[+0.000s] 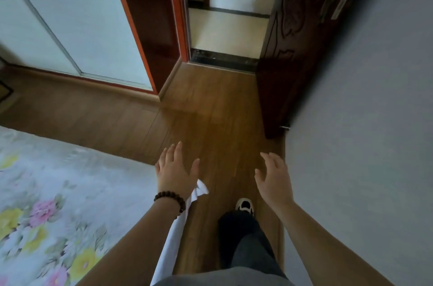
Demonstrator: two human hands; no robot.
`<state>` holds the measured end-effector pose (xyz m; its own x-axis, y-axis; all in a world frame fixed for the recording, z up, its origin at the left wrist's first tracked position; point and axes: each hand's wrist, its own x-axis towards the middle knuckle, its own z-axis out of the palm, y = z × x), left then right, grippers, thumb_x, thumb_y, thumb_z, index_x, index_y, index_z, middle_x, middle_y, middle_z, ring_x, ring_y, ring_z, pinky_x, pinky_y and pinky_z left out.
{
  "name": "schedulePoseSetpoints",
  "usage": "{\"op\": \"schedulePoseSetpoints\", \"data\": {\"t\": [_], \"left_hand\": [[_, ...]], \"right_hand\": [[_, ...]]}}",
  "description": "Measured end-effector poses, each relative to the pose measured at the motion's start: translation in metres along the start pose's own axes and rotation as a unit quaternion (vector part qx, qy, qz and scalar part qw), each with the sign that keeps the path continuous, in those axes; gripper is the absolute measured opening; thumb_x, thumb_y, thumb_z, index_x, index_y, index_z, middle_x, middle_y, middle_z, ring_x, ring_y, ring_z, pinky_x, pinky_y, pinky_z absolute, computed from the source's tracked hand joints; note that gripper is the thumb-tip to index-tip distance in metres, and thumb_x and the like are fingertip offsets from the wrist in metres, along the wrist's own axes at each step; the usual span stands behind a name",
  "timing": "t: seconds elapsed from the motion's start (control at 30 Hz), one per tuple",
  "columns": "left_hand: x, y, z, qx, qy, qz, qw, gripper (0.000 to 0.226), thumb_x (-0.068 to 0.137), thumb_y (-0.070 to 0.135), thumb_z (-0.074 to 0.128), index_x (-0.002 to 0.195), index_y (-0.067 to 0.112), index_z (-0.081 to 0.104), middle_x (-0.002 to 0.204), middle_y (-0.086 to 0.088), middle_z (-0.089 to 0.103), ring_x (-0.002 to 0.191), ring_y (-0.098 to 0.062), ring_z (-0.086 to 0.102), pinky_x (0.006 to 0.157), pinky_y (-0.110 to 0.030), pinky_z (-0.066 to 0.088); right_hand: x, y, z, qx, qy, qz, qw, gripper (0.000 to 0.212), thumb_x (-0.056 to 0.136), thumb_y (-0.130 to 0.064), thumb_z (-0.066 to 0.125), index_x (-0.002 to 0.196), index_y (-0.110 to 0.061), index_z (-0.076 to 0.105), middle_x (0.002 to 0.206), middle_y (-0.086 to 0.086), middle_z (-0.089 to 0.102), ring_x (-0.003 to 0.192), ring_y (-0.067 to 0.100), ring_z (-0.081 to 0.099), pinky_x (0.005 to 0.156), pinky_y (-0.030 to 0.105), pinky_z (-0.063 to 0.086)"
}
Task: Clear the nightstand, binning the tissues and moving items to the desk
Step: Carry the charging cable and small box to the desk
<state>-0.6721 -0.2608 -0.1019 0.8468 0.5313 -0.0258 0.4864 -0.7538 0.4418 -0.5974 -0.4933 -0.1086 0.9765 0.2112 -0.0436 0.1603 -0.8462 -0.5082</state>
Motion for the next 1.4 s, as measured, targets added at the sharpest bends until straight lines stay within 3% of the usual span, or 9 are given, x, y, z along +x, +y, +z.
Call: {"op": "schedulePoseSetpoints", "data": {"t": [0.27, 0.4, 0.67, 0.83, 1.03, 1.4], "left_hand": [[0.165, 0.06, -0.008, 0.013, 0.052, -0.13, 0.99, 0.07, 0.09, 0.059, 0.039, 0.148, 0.023, 0.021, 0.155, -0.001, 0.025, 0.144, -0.022, 0.016, 0.116, -0.046, 0.015], [0.21, 0.055, -0.011, 0.013, 0.069, -0.187, 0.98, 0.071, 0.09, 0.059, 0.04, 0.148, 0.024, 0.022, 0.155, -0.002, 0.025, 0.144, -0.022, 0.016, 0.115, -0.046, 0.016], [0.275, 0.016, -0.021, 0.009, 0.121, -0.294, 0.948, 0.07, 0.089, 0.058, 0.042, 0.147, 0.023, 0.024, 0.154, -0.002, 0.029, 0.143, -0.021, 0.018, 0.115, -0.046, 0.018], [0.33, -0.034, -0.039, -0.001, 0.154, -0.348, 0.925, 0.07, 0.088, 0.057, 0.044, 0.146, 0.022, 0.025, 0.153, -0.002, 0.031, 0.142, -0.021, 0.02, 0.115, -0.046, 0.02], [0.407, -0.12, -0.089, -0.003, 0.18, -0.406, 0.896, 0.07, 0.089, 0.056, 0.042, 0.147, 0.022, 0.023, 0.154, -0.002, 0.029, 0.143, -0.021, 0.018, 0.115, -0.045, 0.02], [0.511, -0.268, -0.194, -0.001, 0.233, -0.471, 0.851, 0.069, 0.09, 0.055, 0.04, 0.147, 0.021, 0.024, 0.154, -0.002, 0.029, 0.143, -0.02, 0.017, 0.115, -0.044, 0.019]], "right_hand": [[0.221, -0.017, -0.033, -0.049, -0.07, -0.111, 0.99, 0.05, 0.095, -0.03, 0.049, 0.142, -0.02, 0.036, 0.148, 0.004, 0.034, 0.137, 0.02, 0.03, 0.105, 0.034, 0.039], [0.293, -0.048, -0.02, -0.047, -0.099, -0.15, 0.983, 0.051, 0.094, -0.031, 0.049, 0.142, -0.021, 0.035, 0.148, 0.004, 0.033, 0.138, 0.02, 0.029, 0.106, 0.038, 0.04], [0.393, -0.139, 0.039, -0.066, -0.161, -0.249, 0.953, 0.051, 0.092, -0.033, 0.052, 0.14, -0.027, 0.035, 0.147, 0.0, 0.035, 0.135, 0.017, 0.033, 0.103, 0.033, 0.04], [0.44, -0.225, 0.09, -0.028, -0.198, -0.31, 0.93, 0.05, 0.092, -0.031, 0.052, 0.139, -0.027, 0.035, 0.148, 0.0, 0.032, 0.135, 0.017, 0.034, 0.101, 0.031, 0.043], [0.491, -0.375, 0.169, 0.018, -0.24, -0.389, 0.89, 0.05, 0.091, -0.028, 0.055, 0.138, -0.024, 0.039, 0.145, 0.002, 0.037, 0.133, 0.017, 0.037, 0.102, 0.037, 0.045], [0.539, -0.612, 0.284, -0.007, -0.27, -0.497, 0.825, 0.051, 0.089, -0.032, 0.058, 0.137, -0.026, 0.04, 0.146, 0.002, 0.039, 0.134, 0.022, 0.038, 0.101, 0.041, 0.047]]}}
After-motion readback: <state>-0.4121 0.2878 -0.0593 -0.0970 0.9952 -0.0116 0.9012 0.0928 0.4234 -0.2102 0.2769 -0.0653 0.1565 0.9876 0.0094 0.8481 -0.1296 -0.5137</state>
